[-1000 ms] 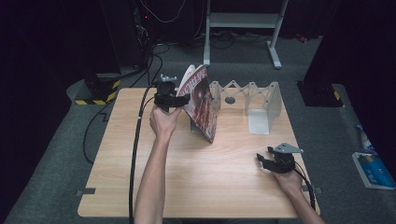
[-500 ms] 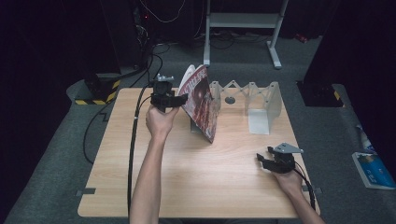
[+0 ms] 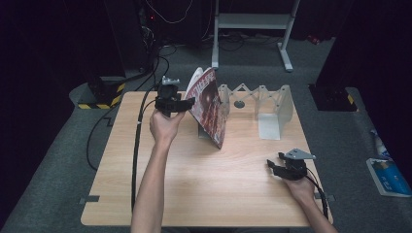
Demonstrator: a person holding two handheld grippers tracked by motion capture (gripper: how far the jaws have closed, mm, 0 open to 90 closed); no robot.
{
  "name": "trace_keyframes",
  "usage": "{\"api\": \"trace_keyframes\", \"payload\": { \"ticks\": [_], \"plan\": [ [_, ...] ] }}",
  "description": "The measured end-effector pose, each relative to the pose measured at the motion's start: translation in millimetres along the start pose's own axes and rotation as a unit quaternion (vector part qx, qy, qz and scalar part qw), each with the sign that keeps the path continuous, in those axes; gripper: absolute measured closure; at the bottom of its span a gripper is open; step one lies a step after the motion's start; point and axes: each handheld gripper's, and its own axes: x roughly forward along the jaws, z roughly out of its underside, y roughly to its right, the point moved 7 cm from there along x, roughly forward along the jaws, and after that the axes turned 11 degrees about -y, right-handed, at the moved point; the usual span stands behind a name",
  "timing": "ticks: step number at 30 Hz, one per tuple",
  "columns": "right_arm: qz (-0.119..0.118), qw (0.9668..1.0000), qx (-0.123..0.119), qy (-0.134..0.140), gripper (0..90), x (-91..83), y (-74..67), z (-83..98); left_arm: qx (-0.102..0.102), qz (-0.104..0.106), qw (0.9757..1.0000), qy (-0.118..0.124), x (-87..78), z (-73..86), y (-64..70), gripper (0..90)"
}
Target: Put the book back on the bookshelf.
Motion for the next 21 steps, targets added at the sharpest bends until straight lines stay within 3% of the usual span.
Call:
{"api": "trace_keyframes", "payload": {
  "ticks": [21],
  "plan": [
    [0.000, 1.0000, -0.002, 0.000, 37.0, 0.1, 0.2, -0.2, 0.000, -0.004, 0.9999, 0.010, -19.2, 5.5, -5.9, 41.1]
  ]
}}
